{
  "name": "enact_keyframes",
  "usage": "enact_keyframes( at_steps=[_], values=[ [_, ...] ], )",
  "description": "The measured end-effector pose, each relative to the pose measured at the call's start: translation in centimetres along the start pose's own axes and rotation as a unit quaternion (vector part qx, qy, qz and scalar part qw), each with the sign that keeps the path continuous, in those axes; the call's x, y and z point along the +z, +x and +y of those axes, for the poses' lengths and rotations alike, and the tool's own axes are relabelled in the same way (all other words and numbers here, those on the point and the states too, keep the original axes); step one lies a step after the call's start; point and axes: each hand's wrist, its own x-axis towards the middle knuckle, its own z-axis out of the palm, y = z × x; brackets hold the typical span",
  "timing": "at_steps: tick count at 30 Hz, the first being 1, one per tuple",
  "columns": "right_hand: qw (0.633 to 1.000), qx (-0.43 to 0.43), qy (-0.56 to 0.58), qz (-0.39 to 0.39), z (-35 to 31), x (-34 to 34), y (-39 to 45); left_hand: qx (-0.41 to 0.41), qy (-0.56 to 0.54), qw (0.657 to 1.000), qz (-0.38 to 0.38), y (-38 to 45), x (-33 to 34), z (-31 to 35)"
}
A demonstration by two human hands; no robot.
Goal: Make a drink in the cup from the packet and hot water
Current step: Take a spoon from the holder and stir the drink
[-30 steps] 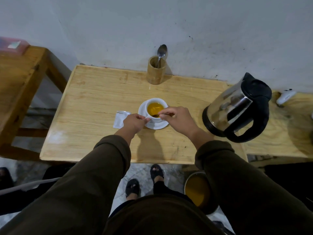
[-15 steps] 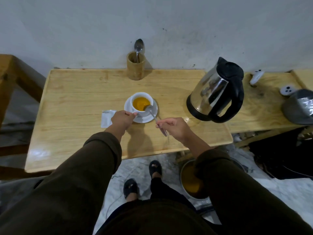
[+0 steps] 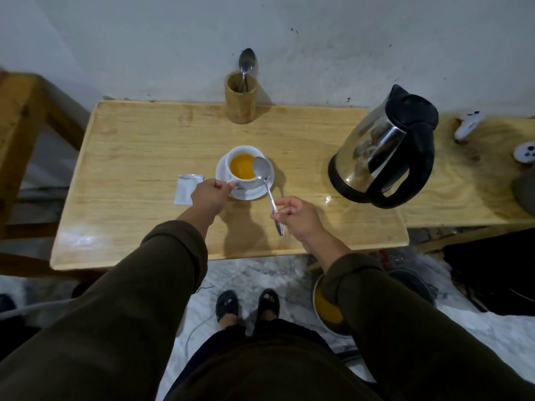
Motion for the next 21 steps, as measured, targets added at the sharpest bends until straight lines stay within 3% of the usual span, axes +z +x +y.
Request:
enact_keyframes(
  at_steps=[13,21],
  values=[
    [0.999,0.001,-0.044,-0.029,-1.1,-1.9,1.5,-0.012,0.016,0.998,0.065,-0.6,1.3,0.4],
    [0.999,0.007,-0.038,0.027,-0.8,-3.3,2.5,-0.002,0.018,0.995,0.099,-0.8,2.0,0.2]
  ],
)
